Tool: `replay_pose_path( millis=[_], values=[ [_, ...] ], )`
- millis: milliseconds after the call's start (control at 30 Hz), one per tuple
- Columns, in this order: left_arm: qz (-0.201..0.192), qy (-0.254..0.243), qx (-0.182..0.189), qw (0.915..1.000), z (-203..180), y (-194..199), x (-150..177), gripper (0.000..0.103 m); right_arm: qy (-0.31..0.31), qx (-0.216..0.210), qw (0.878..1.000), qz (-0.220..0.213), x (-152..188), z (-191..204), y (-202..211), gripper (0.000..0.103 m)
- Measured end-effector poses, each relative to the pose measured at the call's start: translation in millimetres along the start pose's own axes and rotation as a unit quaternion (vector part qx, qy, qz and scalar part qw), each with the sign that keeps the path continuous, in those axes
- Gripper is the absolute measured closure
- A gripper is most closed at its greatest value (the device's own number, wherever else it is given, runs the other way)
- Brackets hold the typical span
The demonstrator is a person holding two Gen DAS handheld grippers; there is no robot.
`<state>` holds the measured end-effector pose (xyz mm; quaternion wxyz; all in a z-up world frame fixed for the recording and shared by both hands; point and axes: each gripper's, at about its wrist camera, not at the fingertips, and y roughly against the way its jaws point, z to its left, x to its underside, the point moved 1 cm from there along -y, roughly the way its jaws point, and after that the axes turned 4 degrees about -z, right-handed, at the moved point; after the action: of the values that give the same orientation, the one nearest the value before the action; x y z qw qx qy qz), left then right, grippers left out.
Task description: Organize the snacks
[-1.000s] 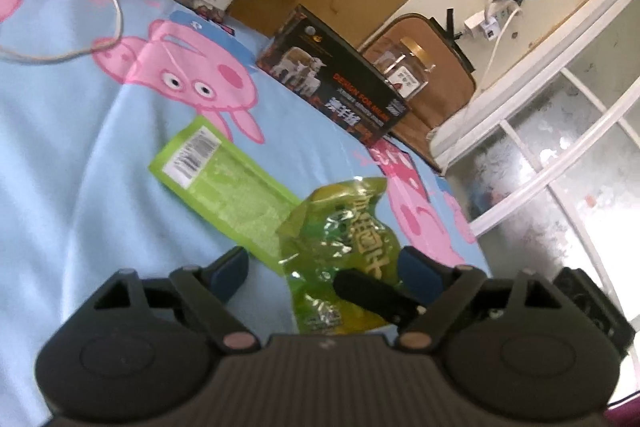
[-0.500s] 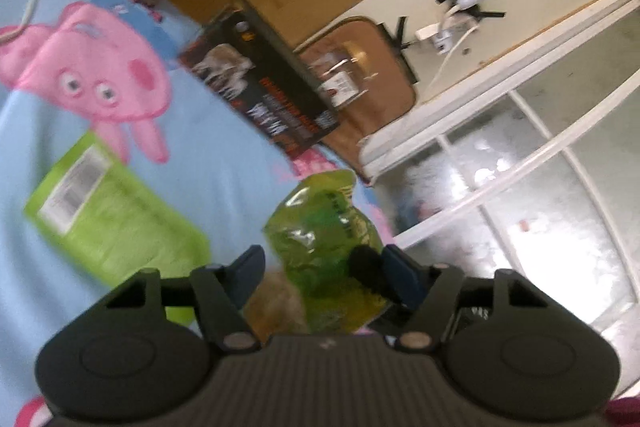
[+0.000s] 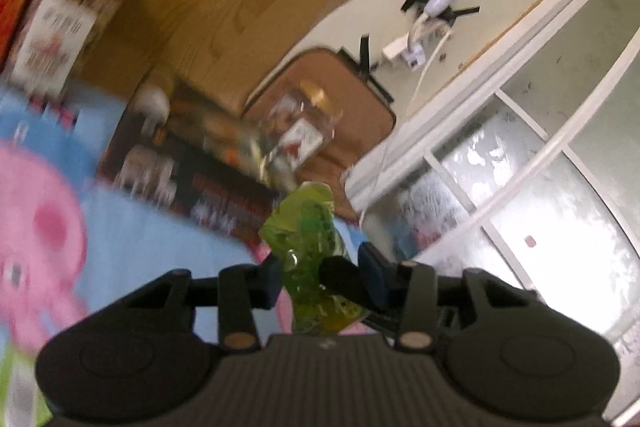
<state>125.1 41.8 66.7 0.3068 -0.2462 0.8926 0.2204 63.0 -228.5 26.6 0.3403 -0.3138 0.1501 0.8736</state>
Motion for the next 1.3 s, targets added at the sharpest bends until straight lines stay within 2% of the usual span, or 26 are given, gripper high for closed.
replay_pose_path(
  millis=[200, 233, 267, 333, 400, 433, 567, 633, 700, 767, 833, 900, 967, 1067, 1133, 1200, 1300],
  values=[
    [-0.023, -0.012, -0.027, 0.9993, 16, -56, -57, 0.059, 0.115, 0.063, 0.991, -0.031, -47, -4, -50, 0.082],
    [-0.026, -0.010, -0.037, 0.9989, 22, -65, -64, 0.058, 0.126, 0.075, 0.989, -0.032, -53, -8, -61, 0.078],
    [-0.029, -0.013, -0.053, 0.9981, 28, -74, -71, 0.060, 0.149, 0.098, 0.983, -0.035, -57, -12, -72, 0.074],
    [-0.032, -0.028, -0.094, 0.9946, 36, -90, -78, 0.058, 0.211, 0.173, 0.961, -0.035, -60, -20, -96, 0.051],
    [-0.031, -0.037, -0.125, 0.9910, 42, -95, -80, 0.058, 0.240, 0.224, 0.944, -0.037, -58, -28, -107, 0.050],
    [-0.030, -0.037, -0.130, 0.9904, 44, -92, -78, 0.058, 0.235, 0.233, 0.943, -0.043, -57, -31, -104, 0.050],
    [-0.039, -0.046, -0.116, 0.9914, 44, -56, -68, 0.058, 0.182, 0.224, 0.954, -0.075, -51, -34, -72, 0.049],
    [-0.041, -0.044, -0.106, 0.9926, 43, -31, -57, 0.058, 0.144, 0.201, 0.966, -0.074, -42, -29, -55, 0.049],
    [-0.042, -0.044, -0.108, 0.9923, 43, -2, -43, 0.058, 0.117, 0.172, 0.977, -0.047, -29, -22, -48, 0.048],
    [-0.047, -0.043, -0.129, 0.9897, 46, 28, -24, 0.054, 0.111, 0.138, 0.984, 0.010, -10, -11, -54, 0.045],
    [-0.048, -0.029, -0.141, 0.9884, 53, 54, -6, 0.054, 0.134, 0.127, 0.981, 0.066, 9, 1, -64, 0.045],
    [-0.047, -0.009, -0.156, 0.9865, 61, 74, 11, 0.054, 0.159, 0.125, 0.972, 0.123, 32, 9, -82, 0.045],
    [-0.055, 0.004, -0.172, 0.9836, 67, 92, 24, 0.054, 0.160, 0.123, 0.965, 0.170, 48, 12, -101, 0.045],
    [-0.068, 0.036, -0.170, 0.9824, 77, 118, 39, 0.054, 0.166, 0.118, 0.956, 0.210, 68, 22, -117, 0.045],
    [-0.069, 0.050, -0.163, 0.9830, 81, 129, 49, 0.054, 0.175, 0.096, 0.953, 0.229, 78, 31, -118, 0.043],
    [-0.061, 0.057, -0.162, 0.9832, 82, 134, 59, 0.054, 0.201, 0.084, 0.944, 0.250, 88, 41, -116, 0.035],
    [-0.038, 0.076, -0.152, 0.9848, 85, 133, 75, 0.054, 0.256, 0.087, 0.930, 0.250, 102, 54, -110, 0.030]
  ],
)
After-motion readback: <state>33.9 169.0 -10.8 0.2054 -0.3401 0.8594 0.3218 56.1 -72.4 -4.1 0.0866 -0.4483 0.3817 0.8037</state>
